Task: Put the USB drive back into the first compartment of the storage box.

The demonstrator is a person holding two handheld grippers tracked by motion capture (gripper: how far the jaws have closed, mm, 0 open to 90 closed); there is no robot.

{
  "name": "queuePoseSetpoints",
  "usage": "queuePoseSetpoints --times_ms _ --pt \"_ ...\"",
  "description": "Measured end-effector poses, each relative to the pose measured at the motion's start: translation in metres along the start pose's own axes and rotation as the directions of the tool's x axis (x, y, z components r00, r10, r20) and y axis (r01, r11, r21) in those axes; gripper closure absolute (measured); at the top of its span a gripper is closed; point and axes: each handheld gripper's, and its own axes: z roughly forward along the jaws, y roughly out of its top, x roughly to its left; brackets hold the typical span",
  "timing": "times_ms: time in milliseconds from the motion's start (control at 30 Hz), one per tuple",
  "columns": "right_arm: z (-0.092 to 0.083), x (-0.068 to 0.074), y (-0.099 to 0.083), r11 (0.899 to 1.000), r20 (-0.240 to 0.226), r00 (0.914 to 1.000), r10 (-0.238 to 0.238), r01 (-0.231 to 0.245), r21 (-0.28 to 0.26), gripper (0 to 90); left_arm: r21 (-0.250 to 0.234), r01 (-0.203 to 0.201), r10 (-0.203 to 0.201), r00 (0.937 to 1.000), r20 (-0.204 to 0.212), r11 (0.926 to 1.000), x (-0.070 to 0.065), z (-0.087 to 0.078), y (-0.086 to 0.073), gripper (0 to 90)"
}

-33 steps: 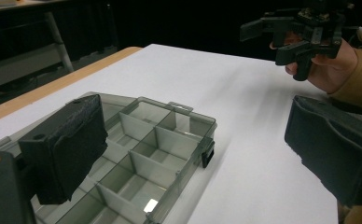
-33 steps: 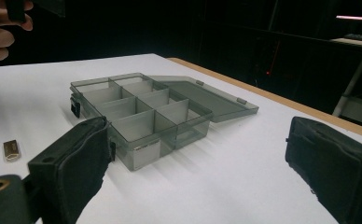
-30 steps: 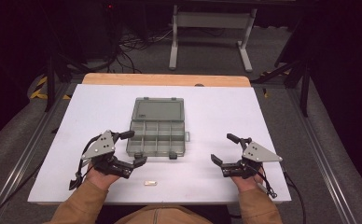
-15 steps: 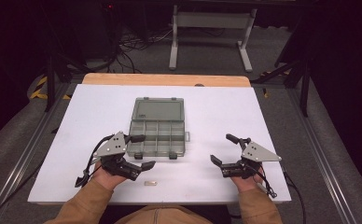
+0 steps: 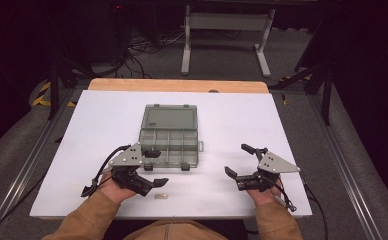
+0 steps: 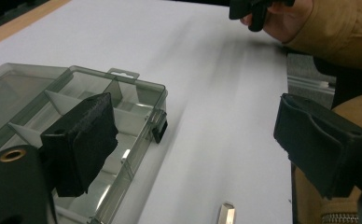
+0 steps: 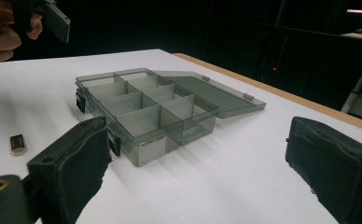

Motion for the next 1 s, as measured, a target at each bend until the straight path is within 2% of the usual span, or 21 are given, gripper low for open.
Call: queuePoseSetpoints --times_ms 133,300,433,533,567,600,667,700,733,767,800,833,1000 --pt "0.0 0.0 0.0 1.0 -0.001 1.0 0.001 -0.001 0.001 7.1 0.056 -0.025 0.025 0.9997 0.006 0.9981 0.0 0.001 0.004 14.5" --pt "0.0 0.0 0.0 1.0 -0.004 1.0 0.001 -0.001 0.005 7.1 0.116 -0.045 0.043 0.9989 0.019 0.9923 -0.001 0.003 0.008 14.5" --pt "0.001 0.0 -0.001 1.0 -0.006 1.0 0.0 0.0 0.006 7.0 0.18 -0.057 0.052 0.9981 0.033 0.9819 -0.002 0.006 0.011 14.5" --pt "0.001 0.0 -0.001 1.0 -0.006 1.0 0.0 0.0 0.006 7.0 0.235 -0.073 0.068 0.9972 0.031 0.9693 -0.004 0.009 0.012 14.5" --pt "0.001 0.0 -0.001 1.0 -0.006 1.0 -0.001 0.001 0.007 6.9 0.235 -0.073 0.068 0.9972 0.031 0.9693 -0.004 0.009 0.012 14.3" --pt "0.001 0.0 -0.001 1.0 -0.007 1.0 0.0 0.0 0.007 6.9 0.262 -0.081 0.072 0.9965 0.043 0.9616 -0.005 0.011 0.013 14.2" --pt "0.001 0.0 -0.001 1.0 -0.008 1.0 -0.001 0.001 0.007 6.9 0.294 -0.09 0.08 0.9957 0.048 0.9515 -0.007 0.013 0.014 14.2" --pt "0.001 0.0 -0.001 1.0 -0.008 1.0 -0.001 0.001 0.007 6.9 0.294 -0.09 0.08 0.9957 0.048 0.9515 -0.007 0.013 0.014 14.1" --pt "0.001 0.0 -0.001 1.0 -0.009 1.0 -0.001 0.001 0.009 6.9 0.327 -0.101 0.088 0.9946 0.056 0.9395 -0.008 0.015 0.014 14.2" --pt "0.001 0.0 -0.001 1.0 -0.009 1.0 -0.002 0.002 0.01 6.8 0.327 -0.101 0.088 0.9946 0.056 0.9395 -0.008 0.015 0.014 14.2" --pt "0.001 0.0 -0.001 1.0 -0.009 1.0 -0.002 0.002 0.01 6.8 0.344 -0.108 0.094 0.9938 0.059 0.9328 -0.009 0.016 0.014 14.2" --pt "0.001 0.0 -0.001 1.0 -0.009 1.0 -0.002 0.002 0.011 6.9 0.368 -0.115 0.099 0.9931 0.063 0.9224 -0.009 0.018 0.015 14.1" --pt "0.001 0.0 -0.001 1.0 -0.01 0.9999 -0.004 0.004 0.013 6.8 0.428 -0.126 0.105 0.9918 0.073 0.8951 -0.011 0.021 0.015 12.4"
